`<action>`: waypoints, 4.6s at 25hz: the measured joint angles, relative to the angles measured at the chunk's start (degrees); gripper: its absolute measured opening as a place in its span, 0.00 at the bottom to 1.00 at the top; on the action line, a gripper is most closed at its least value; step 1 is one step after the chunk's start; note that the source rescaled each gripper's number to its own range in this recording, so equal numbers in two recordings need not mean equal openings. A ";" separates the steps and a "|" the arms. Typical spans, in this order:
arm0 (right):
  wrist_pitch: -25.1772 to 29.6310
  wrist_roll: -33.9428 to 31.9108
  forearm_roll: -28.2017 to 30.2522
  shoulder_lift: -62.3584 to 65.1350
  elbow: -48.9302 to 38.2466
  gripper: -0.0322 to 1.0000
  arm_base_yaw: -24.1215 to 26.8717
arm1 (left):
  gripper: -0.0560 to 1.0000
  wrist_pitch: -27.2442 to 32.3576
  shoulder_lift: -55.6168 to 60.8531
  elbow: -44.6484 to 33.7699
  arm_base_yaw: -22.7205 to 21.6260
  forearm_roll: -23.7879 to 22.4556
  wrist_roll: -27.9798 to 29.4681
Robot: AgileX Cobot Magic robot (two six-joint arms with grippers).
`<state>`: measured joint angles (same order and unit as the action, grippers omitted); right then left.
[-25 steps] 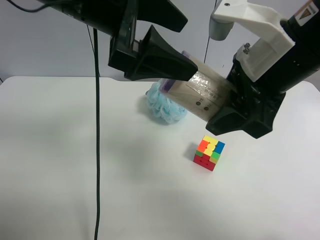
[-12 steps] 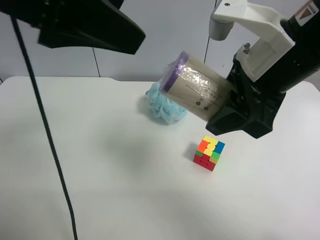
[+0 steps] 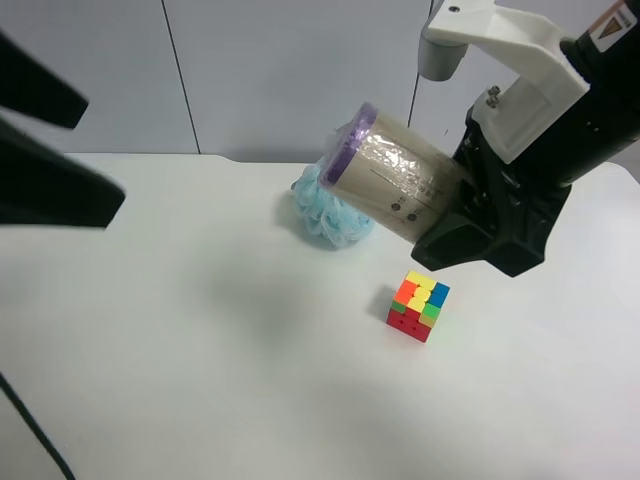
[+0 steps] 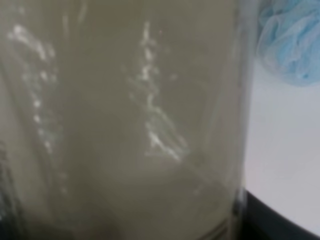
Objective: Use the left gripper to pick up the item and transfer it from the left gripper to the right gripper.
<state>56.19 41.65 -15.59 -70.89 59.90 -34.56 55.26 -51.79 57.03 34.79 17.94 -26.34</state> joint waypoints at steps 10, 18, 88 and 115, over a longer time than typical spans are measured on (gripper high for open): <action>0.00 -0.54 0.00 0.00 0.00 0.03 0.00 | 1.00 0.07 24.82 -18.42 0.00 -5.21 14.90; 0.00 -0.73 0.00 0.00 0.00 0.03 0.00 | 1.00 1.30 44.04 -26.03 0.00 -10.88 23.01; -21.08 -31.52 19.51 -36.86 0.04 0.98 27.35 | 1.00 5.46 52.13 -27.94 0.00 -14.05 23.85; 13.20 -33.99 12.97 26.24 -2.24 0.99 27.35 | 1.00 5.46 52.13 -27.94 0.00 -14.24 23.85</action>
<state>69.39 7.65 -2.62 -44.65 57.66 -7.20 60.72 0.33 29.10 34.79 3.70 -2.49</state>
